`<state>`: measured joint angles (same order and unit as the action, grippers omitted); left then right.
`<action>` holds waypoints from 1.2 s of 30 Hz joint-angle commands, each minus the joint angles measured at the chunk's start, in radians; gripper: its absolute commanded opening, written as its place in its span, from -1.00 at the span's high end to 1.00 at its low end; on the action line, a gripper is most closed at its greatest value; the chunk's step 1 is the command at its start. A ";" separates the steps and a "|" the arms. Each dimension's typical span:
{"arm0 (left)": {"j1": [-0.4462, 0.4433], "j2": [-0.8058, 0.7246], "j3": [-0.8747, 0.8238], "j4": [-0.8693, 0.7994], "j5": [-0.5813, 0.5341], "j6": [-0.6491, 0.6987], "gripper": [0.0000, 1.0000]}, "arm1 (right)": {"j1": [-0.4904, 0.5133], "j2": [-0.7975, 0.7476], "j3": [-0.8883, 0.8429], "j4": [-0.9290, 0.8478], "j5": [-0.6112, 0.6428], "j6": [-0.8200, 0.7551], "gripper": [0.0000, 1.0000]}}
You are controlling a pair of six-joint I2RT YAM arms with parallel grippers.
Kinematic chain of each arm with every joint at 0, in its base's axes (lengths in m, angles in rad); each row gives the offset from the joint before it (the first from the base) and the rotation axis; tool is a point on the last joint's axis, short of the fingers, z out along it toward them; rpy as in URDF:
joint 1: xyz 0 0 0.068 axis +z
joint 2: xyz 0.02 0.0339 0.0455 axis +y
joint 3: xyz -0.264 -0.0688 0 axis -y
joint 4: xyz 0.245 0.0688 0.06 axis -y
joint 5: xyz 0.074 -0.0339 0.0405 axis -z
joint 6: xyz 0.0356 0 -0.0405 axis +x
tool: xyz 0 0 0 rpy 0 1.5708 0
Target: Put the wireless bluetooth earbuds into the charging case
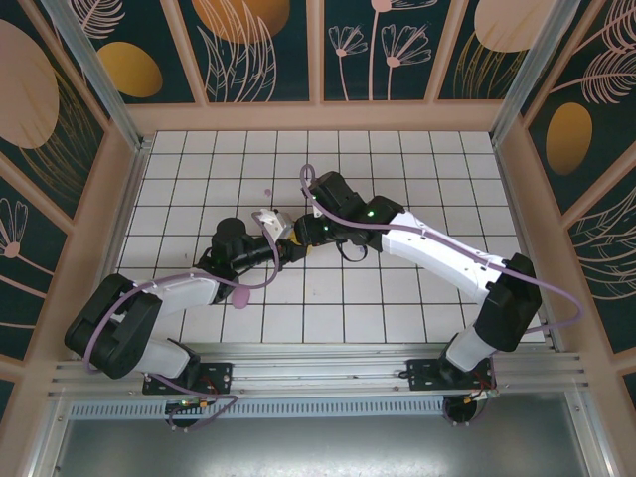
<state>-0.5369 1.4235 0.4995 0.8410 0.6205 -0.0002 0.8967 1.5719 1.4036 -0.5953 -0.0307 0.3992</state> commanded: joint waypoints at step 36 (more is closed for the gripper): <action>-0.003 -0.025 0.001 -0.068 -0.034 -0.054 1.00 | -0.482 -0.373 -0.564 0.212 -0.269 0.366 0.24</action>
<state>-0.5369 1.4101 0.4992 0.7914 0.6003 -0.0570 0.4263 1.1831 0.8886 -0.4870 -0.2024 0.7063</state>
